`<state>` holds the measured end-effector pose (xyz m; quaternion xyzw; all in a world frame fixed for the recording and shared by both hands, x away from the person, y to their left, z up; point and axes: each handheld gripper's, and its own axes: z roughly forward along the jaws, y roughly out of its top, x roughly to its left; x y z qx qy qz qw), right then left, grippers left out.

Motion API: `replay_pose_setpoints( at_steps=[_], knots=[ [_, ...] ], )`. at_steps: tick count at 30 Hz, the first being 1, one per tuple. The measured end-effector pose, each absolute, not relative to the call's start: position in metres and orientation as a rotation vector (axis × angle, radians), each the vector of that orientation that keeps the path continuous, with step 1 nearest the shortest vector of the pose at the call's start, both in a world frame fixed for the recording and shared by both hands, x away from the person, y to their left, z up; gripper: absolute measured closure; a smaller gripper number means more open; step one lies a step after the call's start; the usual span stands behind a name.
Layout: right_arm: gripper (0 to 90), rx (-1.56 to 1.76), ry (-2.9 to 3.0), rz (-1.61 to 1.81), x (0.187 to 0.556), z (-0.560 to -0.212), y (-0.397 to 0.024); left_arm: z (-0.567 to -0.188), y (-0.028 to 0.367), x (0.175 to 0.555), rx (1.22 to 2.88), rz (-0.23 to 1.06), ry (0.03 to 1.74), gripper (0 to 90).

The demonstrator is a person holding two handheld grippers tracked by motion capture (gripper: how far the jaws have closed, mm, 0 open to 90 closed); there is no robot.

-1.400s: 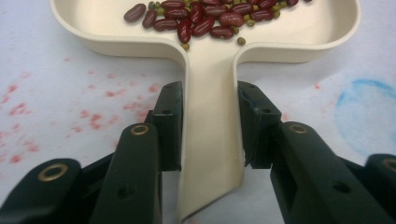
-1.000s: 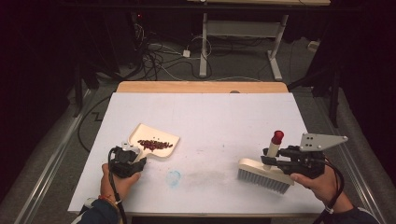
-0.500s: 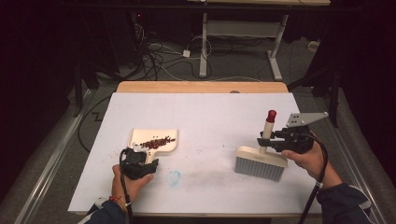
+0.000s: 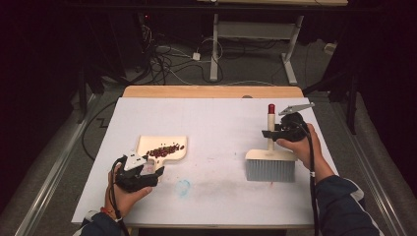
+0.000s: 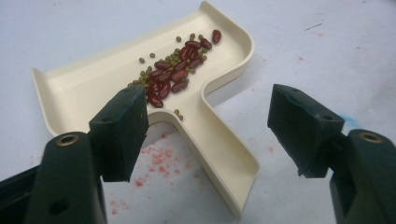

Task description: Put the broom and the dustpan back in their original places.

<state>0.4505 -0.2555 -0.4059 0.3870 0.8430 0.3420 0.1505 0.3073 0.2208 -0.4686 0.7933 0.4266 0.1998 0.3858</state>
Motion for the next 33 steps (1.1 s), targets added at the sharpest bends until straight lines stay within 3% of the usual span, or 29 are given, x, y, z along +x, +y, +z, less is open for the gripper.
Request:
replay_pose_setpoints(
  at_steps=[11,24,33],
  knots=[
    [50.2,1.158,2.320,0.868,0.473,-0.430,-0.230,-0.470,0.215,0.292,2.086,0.550,0.963,25.5],
    [45.7,1.163,2.191,0.981,0.466,-0.434,-0.225,-0.472,0.214,0.293,2.094,0.559,0.948,25.4],
    [33.2,1.121,2.124,1.052,0.453,-0.424,-0.222,-0.471,0.216,0.292,2.101,0.573,0.953,25.4]
  ],
)
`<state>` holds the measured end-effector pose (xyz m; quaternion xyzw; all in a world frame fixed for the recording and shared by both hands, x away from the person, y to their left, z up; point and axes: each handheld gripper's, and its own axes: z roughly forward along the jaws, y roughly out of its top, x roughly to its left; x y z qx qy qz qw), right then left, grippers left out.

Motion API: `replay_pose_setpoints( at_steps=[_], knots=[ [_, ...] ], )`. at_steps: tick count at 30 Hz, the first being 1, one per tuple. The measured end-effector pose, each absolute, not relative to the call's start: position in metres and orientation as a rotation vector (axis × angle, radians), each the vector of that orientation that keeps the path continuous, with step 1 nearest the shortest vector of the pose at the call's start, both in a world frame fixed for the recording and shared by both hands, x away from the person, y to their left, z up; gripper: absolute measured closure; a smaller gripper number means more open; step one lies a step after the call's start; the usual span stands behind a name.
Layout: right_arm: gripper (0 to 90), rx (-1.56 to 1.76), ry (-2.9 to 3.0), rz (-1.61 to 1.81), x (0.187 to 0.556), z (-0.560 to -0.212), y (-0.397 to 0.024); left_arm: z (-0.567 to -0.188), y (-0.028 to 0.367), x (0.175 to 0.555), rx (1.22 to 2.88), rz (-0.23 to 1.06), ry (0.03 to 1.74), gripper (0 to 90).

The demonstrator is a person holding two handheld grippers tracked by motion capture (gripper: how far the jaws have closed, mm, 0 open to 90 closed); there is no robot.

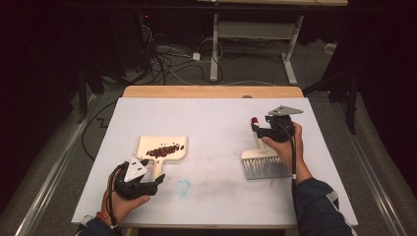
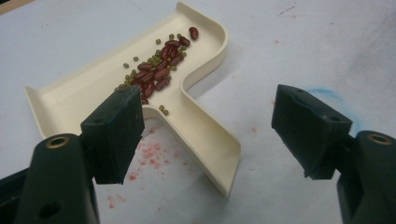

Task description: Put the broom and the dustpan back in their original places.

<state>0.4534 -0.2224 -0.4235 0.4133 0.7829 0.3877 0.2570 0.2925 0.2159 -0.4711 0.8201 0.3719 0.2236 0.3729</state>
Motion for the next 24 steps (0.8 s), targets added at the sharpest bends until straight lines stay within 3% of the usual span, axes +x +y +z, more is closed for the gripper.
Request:
replay_pose_setpoints(
  at_steps=[14,24],
  knots=[
    [19.0,1.097,2.032,1.106,0.444,-0.413,-0.218,-0.472,0.214,0.293,2.108,0.578,0.956,25.1],
    [19.5,1.052,2.030,1.142,0.433,-0.403,-0.216,-0.471,0.215,0.293,2.111,0.575,0.954,23.8]
  ],
)
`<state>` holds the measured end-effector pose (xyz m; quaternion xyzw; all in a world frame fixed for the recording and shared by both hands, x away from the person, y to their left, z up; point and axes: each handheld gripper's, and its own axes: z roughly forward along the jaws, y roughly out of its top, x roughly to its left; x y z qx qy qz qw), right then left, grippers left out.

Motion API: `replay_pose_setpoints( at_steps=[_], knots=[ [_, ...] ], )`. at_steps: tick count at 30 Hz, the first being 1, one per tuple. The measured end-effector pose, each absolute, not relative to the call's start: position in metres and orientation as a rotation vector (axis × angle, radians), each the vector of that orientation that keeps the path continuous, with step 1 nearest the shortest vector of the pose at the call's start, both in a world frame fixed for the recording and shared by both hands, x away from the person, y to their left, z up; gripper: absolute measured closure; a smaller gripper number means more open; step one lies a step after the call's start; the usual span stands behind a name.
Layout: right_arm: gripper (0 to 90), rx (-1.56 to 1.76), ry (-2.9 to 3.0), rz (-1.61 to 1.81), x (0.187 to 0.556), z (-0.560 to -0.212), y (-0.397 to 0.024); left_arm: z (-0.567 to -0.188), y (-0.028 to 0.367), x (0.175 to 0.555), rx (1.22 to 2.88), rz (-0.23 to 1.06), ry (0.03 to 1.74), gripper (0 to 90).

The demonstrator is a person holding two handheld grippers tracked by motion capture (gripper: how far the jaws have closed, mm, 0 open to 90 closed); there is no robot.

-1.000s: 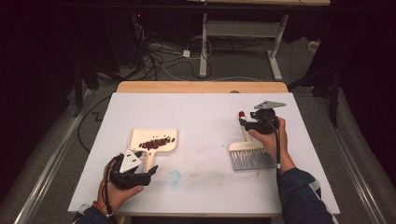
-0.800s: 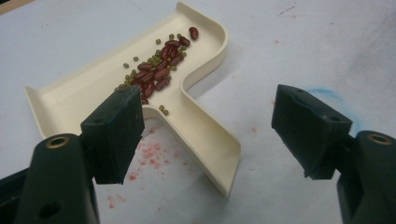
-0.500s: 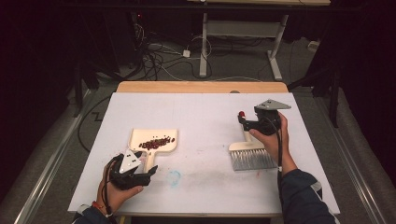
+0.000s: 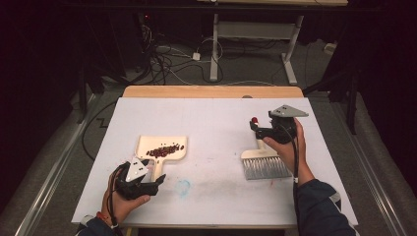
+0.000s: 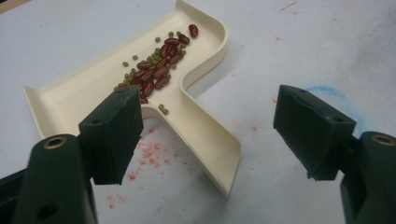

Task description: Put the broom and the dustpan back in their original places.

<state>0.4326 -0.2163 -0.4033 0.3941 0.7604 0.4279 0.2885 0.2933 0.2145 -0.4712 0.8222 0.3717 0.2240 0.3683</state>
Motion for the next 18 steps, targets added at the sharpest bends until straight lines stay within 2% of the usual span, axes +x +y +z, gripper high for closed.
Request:
replay_pose_setpoints(
  at_steps=[8,18],
  knots=[
    [17.9,1.000,2.041,1.164,0.423,-0.396,-0.213,-0.471,0.213,0.293,2.111,0.565,0.949,18.5],
    [16.7,0.955,2.033,1.163,0.406,-0.389,-0.210,-0.471,0.212,0.293,2.116,0.572,0.941,17.3]
  ],
)
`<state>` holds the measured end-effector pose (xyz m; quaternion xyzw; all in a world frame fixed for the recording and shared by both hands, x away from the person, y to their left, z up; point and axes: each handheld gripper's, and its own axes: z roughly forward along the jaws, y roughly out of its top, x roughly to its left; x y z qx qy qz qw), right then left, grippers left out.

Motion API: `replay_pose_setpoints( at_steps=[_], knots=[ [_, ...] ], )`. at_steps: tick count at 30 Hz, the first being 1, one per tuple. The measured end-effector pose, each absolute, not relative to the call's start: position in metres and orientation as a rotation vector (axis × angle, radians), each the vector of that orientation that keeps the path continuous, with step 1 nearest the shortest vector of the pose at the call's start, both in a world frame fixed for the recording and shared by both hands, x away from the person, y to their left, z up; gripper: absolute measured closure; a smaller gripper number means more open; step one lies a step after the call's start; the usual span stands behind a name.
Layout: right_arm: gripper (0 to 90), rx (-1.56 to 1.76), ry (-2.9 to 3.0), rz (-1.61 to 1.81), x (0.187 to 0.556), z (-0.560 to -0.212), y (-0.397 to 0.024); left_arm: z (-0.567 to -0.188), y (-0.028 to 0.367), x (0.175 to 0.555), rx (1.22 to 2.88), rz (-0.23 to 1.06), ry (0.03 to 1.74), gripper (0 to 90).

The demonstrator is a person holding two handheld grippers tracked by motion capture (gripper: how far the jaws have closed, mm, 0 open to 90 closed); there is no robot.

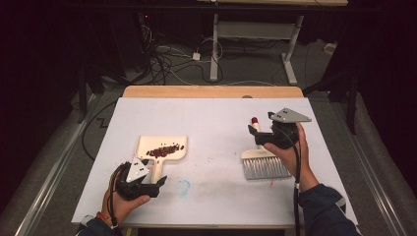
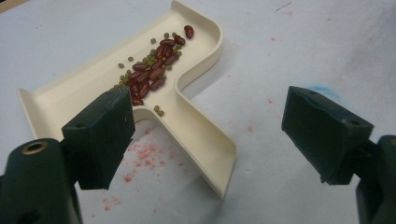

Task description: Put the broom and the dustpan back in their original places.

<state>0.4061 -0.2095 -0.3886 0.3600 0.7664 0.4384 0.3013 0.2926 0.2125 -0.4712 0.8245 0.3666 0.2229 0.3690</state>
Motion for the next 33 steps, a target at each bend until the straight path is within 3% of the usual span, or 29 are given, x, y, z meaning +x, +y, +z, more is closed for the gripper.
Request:
replay_pose_setpoints(
  at_steps=[33],
  knots=[
    [17.1,0.816,2.034,1.156,0.356,-0.384,-0.223,-0.472,0.209,0.292,2.149,0.590,0.925,17.4]
  ],
)
